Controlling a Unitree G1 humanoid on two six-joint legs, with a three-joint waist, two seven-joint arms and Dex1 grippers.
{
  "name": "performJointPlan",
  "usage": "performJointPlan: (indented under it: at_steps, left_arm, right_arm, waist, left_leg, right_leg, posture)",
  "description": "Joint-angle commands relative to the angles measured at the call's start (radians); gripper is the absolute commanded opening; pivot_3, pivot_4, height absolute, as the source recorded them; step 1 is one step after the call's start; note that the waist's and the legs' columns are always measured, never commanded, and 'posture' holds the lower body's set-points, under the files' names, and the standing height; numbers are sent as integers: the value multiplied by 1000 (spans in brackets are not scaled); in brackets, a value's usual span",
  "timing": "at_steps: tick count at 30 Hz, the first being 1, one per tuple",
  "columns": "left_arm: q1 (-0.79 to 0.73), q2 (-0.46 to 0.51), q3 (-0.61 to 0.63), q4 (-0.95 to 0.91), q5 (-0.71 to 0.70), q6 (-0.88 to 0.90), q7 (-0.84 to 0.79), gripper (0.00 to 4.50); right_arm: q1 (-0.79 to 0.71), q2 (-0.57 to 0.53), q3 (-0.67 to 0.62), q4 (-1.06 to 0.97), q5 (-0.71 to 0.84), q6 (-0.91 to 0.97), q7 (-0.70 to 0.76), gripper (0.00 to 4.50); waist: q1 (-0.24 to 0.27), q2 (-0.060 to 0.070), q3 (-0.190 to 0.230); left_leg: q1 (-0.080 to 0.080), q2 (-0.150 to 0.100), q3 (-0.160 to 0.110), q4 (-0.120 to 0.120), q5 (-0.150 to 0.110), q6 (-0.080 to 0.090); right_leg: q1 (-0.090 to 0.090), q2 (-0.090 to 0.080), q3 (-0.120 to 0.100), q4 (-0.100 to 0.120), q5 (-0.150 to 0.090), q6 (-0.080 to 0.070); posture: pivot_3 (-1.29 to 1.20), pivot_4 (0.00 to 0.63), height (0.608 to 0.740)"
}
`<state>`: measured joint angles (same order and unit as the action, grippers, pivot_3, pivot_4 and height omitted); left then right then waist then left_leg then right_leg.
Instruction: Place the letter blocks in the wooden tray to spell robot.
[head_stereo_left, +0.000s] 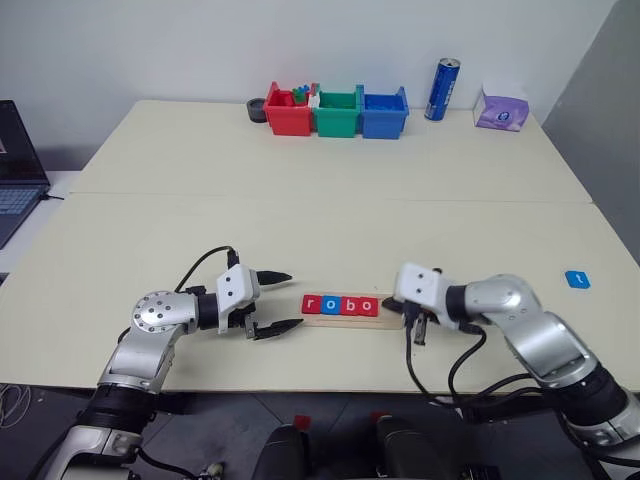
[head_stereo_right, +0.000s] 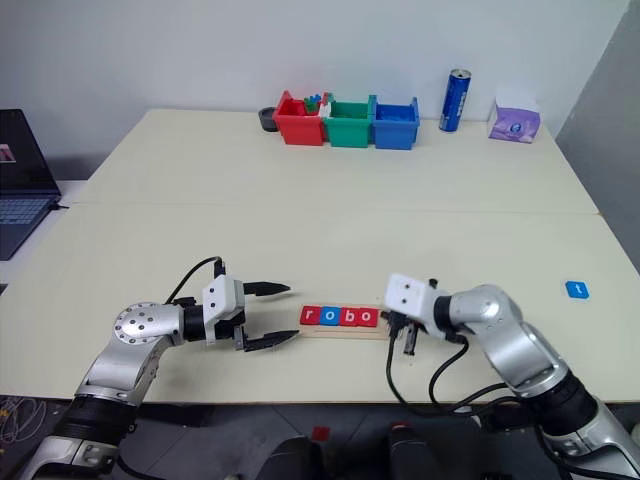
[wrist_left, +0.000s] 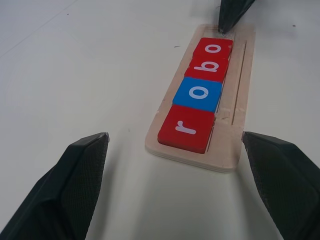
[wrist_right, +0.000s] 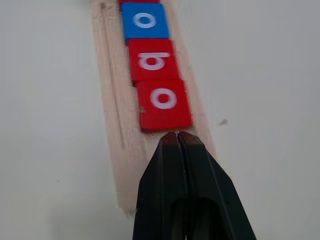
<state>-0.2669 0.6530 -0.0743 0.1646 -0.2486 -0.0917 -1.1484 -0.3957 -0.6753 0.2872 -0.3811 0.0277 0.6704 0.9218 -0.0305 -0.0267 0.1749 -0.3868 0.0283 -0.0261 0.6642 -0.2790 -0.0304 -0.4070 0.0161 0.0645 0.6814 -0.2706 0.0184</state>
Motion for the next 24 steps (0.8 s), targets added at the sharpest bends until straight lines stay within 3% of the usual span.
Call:
performJointPlan:
  at_steps: [1,6,9,12,17,24]
  left_arm:
    - [7,-1,15,-46,-14,7,7,4500]
    - [6,-10,11,-68,-24,27,10,4500]
    - [-6,-18,7,-72,-26,38,9,4500]
    - [-21,-26,0,-72,-22,45,3,4500]
    - [-43,-34,-9,-57,-16,42,-6,4500]
    - [-54,-43,-15,-51,-17,37,-11,4500]
  right_arm:
    - [50,14,-179,-70,52,44,-85,598]
    - [201,174,-489,-68,68,68,-352,2377]
    - [248,268,-634,-46,70,33,-494,3470]
    - [280,295,-727,2,57,-31,-586,4487]
    - [259,282,-794,129,40,-70,-715,4487]
    - [140,215,-810,422,64,-138,-749,4487]
  waist:
    - [2,0,0]
    - [3,-1,-1]
    - [2,-1,-1]
    - [1,0,-1]
    - [-1,0,-1]
    - [-5,1,-1]
  left_leg:
    - [0,0,0,0,0,0]
    - [-1,0,0,0,0,0]
    - [0,0,1,0,0,0]
    - [1,0,2,0,0,0]
    - [1,0,3,0,0,0]
    - [3,-1,6,-1,0,0]
  right_leg:
    - [0,0,0,0,0,0]
    - [0,0,0,0,0,0]
    - [0,0,1,1,0,0]
    - [0,0,2,1,0,0]
    - [0,1,3,1,0,0]
    - [1,1,5,1,0,0]
  posture:
    - [0,150,740]
    - [0,150,740]
    - [0,150,740]
    - [0,150,740]
    - [0,150,740]
    - [0,150,740]
